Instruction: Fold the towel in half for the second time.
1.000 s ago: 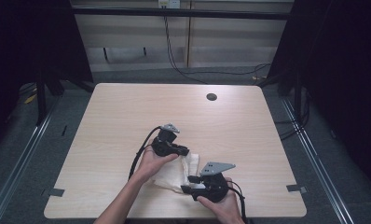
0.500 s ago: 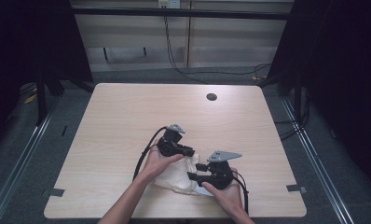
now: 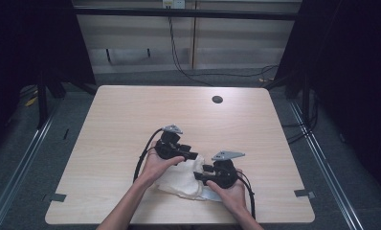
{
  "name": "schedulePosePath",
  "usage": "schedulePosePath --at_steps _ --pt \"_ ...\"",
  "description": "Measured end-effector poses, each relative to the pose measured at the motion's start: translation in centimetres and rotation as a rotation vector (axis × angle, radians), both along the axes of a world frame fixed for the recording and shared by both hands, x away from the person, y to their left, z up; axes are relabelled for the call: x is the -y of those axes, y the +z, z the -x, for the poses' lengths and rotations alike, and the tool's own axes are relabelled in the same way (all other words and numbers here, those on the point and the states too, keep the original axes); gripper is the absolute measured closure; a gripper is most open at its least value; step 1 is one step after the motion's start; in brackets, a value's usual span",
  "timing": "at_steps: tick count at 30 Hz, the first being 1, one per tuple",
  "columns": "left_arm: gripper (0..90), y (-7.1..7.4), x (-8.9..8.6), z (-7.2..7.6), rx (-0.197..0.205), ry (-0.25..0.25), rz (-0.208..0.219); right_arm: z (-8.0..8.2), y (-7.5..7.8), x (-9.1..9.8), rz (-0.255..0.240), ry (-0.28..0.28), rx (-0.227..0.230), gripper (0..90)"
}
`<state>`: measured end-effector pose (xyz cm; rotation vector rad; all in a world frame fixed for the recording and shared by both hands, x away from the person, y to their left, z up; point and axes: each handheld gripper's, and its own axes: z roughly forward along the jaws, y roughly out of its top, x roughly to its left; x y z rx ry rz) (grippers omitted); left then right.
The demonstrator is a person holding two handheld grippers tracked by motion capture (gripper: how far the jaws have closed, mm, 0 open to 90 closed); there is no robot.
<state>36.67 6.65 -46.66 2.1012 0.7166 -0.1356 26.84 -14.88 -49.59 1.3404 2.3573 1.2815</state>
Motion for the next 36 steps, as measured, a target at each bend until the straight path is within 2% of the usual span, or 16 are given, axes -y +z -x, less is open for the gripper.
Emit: schedulePosePath --at_steps 3,5,6,8,11,14,18,20,22,25,27,29,32,34,36 --pt "51.3 -0.1 -1.3 0.1 0.006 0.014 -0.020 0.0 0.0 0.2 0.003 -0.011 -0.004 50.2" --pt "61.4 -0.3 -2.3 0.2 0.012 0.006 -0.021 0.0 -0.2 0.0 0.026 -0.004 -0.003 56.6" --pt "64.5 -0.4 -2.7 0.3 0.006 0.005 -0.025 0.0 -0.2 -0.1 0.054 -0.007 -0.004 60.6" --pt "68.4 -0.8 -3.4 0.3 0.007 0.008 -0.036 -0.1 -0.4 -0.2 0.072 0.006 0.002 70.4" --pt "70.1 -1.2 -4.3 0.3 0.008 0.026 -0.035 -0.6 -0.6 -0.4 0.069 0.009 -0.012 76.6" --pt "67.9 -1.3 -4.8 0.5 0.020 0.047 -0.025 -1.0 -0.4 -0.7 0.110 0.012 -0.006 79.2" --pt "63.5 -0.7 -5.3 1.0 0.039 0.068 -0.007 -1.7 -0.4 -0.6 0.118 -0.001 0.008 74.9" --pt "60.4 -0.2 -5.8 1.2 0.054 0.070 -0.007 -1.8 -0.3 -0.4 0.104 -0.009 -0.001 68.4" --pt "56.0 0.3 -6.3 1.4 0.061 0.090 0.005 -1.8 -0.1 0.0 0.070 -0.002 0.022 62.6" --pt "51.4 0.6 -7.2 1.9 0.067 0.116 0.019 -1.4 0.7 0.5 0.049 -0.009 0.050 56.8" --pt "48.1 0.8 -7.7 2.4 0.081 0.133 0.001 -1.1 1.1 0.9 0.019 0.001 0.048 54.2" --pt "45.5 1.0 -8.1 2.9 0.092 0.142 -0.005 -0.8 1.6 1.3 0.018 0.013 0.051 52.4" --pt "42.5 1.3 -8.8 3.8 0.109 0.145 -0.027 -0.5 2.4 2.1 -0.003 0.012 0.076 50.0" --pt "42.2 1.5 -9.5 4.4 0.116 0.139 -0.057 -0.1 3.1 2.8 -0.019 0.015 0.094 49.8" --pt "39.5 1.6 -10.4 4.9 0.110 0.164 -0.065 0.3 3.7 3.5 -0.023 0.005 0.106 49.1"
